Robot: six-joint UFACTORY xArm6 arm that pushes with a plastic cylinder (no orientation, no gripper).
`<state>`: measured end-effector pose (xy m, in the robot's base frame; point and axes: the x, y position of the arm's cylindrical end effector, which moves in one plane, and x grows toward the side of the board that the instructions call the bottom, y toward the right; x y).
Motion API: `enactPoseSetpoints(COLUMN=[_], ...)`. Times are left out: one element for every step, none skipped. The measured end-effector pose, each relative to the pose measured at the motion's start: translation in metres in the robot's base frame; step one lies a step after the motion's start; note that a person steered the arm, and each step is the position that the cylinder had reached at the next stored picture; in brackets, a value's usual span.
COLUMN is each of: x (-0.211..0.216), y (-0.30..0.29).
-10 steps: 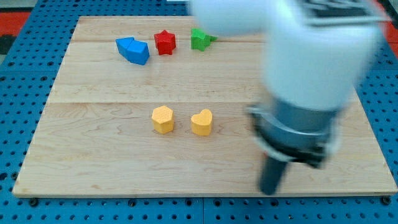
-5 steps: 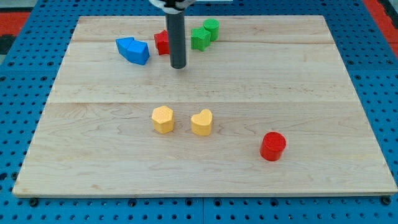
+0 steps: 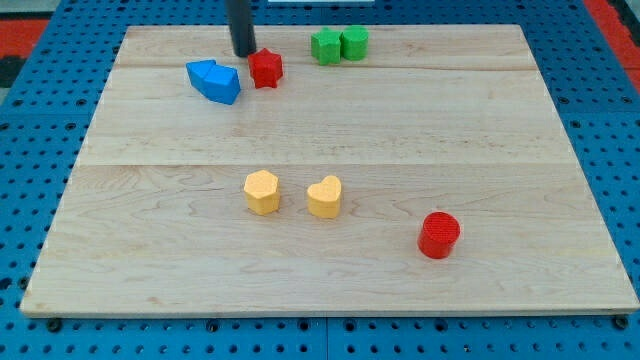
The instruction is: Push the red star into the red circle
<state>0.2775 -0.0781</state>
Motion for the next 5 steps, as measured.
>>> enactPoseSetpoints(x=[0.091,0.14,0.128,0.166,0.181], y=[0.08,0.147,0.161,0.158,0.163])
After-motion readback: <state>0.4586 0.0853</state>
